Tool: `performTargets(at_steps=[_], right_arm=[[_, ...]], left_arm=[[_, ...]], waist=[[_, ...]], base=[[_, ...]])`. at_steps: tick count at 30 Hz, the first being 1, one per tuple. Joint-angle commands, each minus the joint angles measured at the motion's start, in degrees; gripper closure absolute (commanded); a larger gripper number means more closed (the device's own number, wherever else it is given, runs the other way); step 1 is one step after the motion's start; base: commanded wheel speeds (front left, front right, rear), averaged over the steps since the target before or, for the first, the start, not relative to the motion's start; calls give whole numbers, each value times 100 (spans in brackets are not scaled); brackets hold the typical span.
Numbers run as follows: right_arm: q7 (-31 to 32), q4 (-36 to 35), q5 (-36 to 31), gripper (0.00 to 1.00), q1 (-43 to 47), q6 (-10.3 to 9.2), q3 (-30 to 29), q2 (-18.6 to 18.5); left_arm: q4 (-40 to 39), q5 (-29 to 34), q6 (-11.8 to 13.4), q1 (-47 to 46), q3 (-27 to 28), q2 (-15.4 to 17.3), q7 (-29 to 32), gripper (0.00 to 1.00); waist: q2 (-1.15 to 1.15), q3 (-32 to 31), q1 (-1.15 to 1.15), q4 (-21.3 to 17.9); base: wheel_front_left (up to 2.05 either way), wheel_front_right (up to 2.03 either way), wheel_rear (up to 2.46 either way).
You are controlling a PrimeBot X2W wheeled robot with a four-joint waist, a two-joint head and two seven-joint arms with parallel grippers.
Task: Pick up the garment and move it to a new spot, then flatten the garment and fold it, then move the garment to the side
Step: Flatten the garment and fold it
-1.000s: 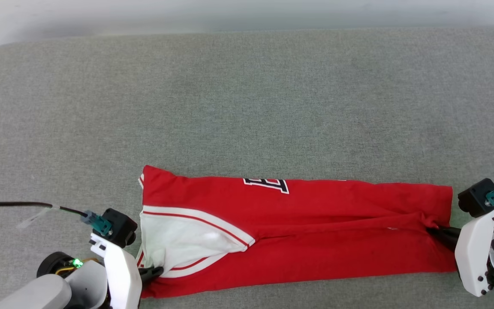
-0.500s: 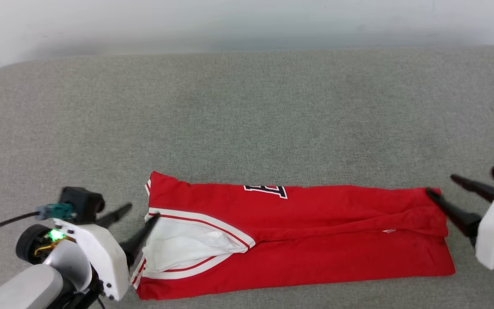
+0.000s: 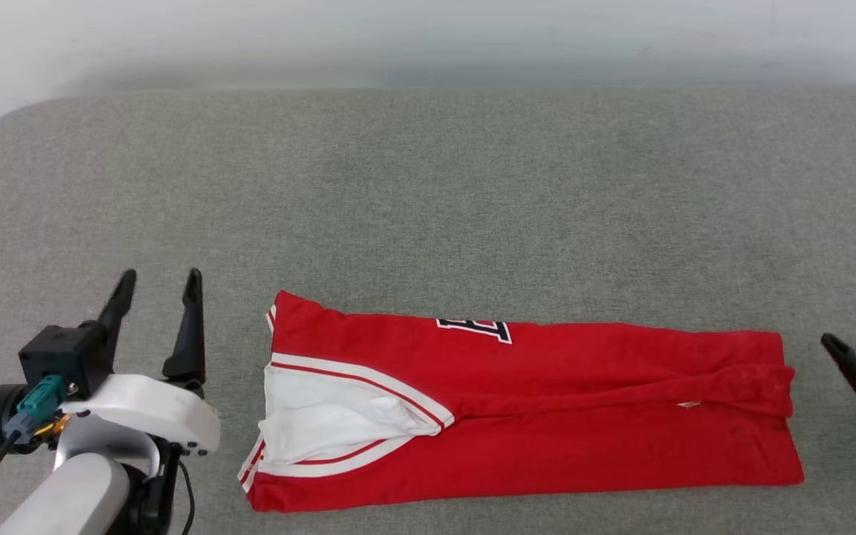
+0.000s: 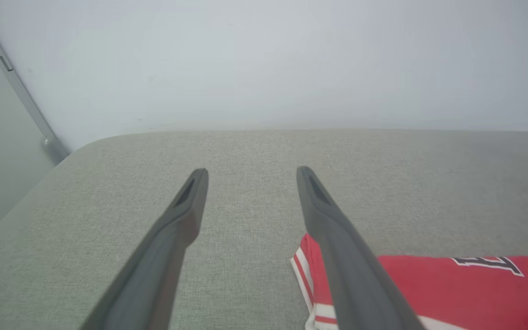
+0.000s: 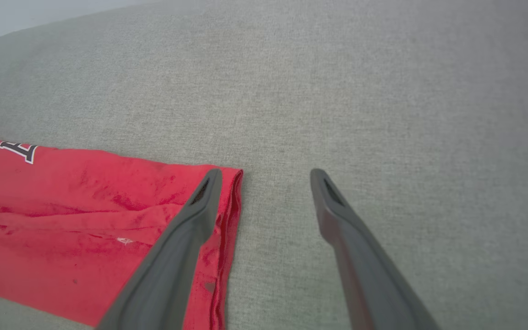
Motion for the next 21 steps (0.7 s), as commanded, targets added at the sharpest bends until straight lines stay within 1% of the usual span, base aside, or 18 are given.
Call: performTargets(at_steps=[1,4,7,11,14,19,21], right_arm=[[96,86,119,0,132,-2,-48,134],[216,206,362,0,189,-2,-105,320],[392,335,581,0,231,-2,-53,489],[664,552,863,0,206,-2,68,649],[965,605,1088,0,206,-2,308,787],[1408,582,1343,0,225,-1,790,1012],[1497,566,1371,0,211,-1,934,1035]], left_arm=[[-60,337,94,147,300,-240,-36,0],[-177,918,179,403,893,-712,-38,0],[-264,1474,107,697,1388,-1177,-39,0],[-371,2235,-117,982,1829,-1684,-37,0],[-424,2728,-301,1185,2098,-2035,-35,0],[-459,3353,-620,1437,2504,-2569,-35,0],[-411,3546,-749,1503,2657,-2750,-34,0]], waist=[[0,45,0,41],[0,96,0,76],[0,137,0,117],[0,186,0,170],[0,213,0,211],[0,243,0,238],[0,244,0,252]], base=[[0,0,0],[0,0,0],[0,0,0],[0,0,0],[0,0,0],[0,0,0],[0,0,0]])
